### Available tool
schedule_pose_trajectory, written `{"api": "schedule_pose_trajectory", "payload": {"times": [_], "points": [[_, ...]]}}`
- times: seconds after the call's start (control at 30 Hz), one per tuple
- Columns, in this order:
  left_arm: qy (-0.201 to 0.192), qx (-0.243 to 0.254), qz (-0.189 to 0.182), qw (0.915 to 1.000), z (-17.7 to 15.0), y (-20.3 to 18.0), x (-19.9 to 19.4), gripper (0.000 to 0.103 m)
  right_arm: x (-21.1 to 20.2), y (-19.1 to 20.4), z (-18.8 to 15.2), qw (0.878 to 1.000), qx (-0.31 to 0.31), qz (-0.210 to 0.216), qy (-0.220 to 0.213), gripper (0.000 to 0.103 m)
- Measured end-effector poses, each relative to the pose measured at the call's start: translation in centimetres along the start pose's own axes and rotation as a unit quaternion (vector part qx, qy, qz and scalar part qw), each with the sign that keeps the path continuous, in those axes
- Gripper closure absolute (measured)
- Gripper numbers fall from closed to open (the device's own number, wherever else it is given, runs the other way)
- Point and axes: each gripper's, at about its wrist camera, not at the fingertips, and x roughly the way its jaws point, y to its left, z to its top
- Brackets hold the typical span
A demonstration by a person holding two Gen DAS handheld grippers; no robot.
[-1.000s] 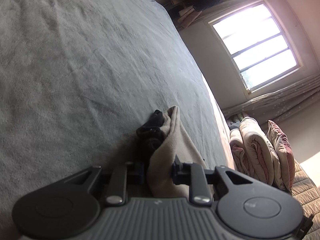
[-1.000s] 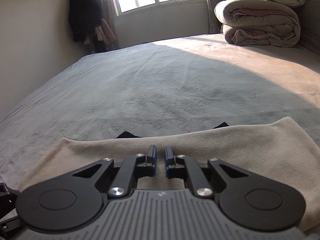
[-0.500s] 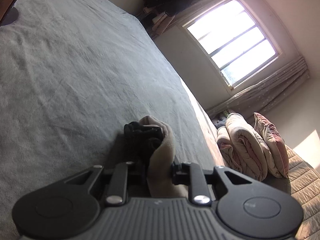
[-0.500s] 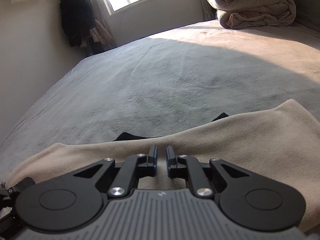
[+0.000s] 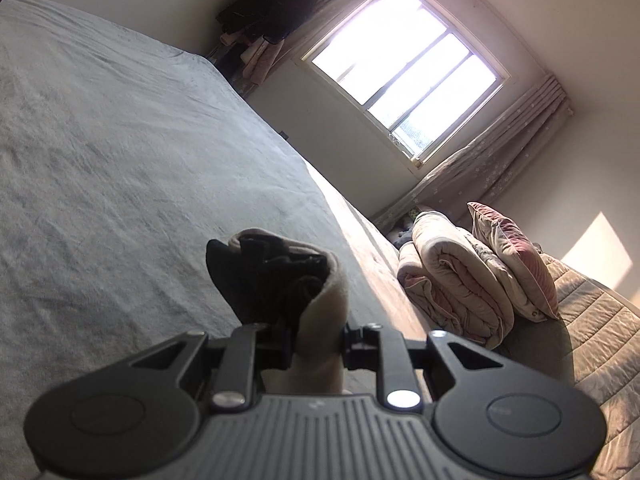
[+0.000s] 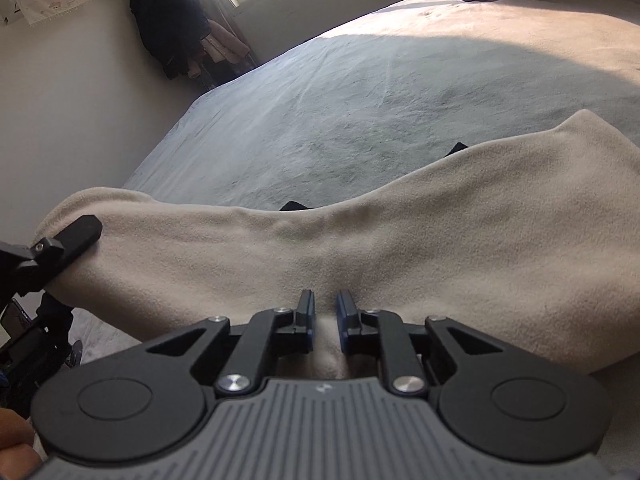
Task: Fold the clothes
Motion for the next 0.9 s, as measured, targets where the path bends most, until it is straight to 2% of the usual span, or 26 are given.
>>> {"api": "schedule_pose_trajectory", "payload": {"times": [0.03,0.1,0.13,0.17,0.43,0.67,0.77,0.83,0.9], "points": [[0.000,0.005,-0.004,1.0000,0.0,-0.4,0.1,0.082,-0.5,-0.4,0.4,1.000,0.010,0.005,-0.001,0.082],[0.006,0.017,-0.015,0.9997,0.0,-1.4,0.4,0.082,-1.4,-1.2,1.1,0.999,0.030,0.016,-0.003,0.070],[0.009,0.024,-0.020,0.9995,-0.1,-2.0,0.5,0.082,-1.9,-1.6,1.5,0.999,0.040,0.021,-0.004,0.058],[0.013,0.029,-0.025,0.9992,-0.3,-2.5,0.7,0.082,-2.3,-2.0,1.9,0.998,0.050,0.026,-0.006,0.055],[0.050,0.060,-0.061,0.9951,-2.9,-6.6,2.4,0.081,-6.5,-7.2,4.5,0.986,0.143,0.071,-0.042,0.052],[0.098,0.090,-0.080,0.9879,-6.8,-9.5,4.2,0.081,-8.9,-11.2,4.6,0.959,0.244,0.132,-0.058,0.045],[0.137,0.115,-0.080,0.9806,-8.9,-10.2,5.2,0.081,-9.3,-12.7,4.4,0.945,0.285,0.154,-0.056,0.044],[0.181,0.142,-0.087,0.9693,-10.3,-10.3,6.2,0.079,-9.4,-13.6,4.2,0.935,0.308,0.168,-0.051,0.044],[0.223,0.173,-0.096,0.9545,-11.6,-10.4,6.9,0.075,-9.5,-14.0,4.1,0.933,0.317,0.166,-0.047,0.043]]}}
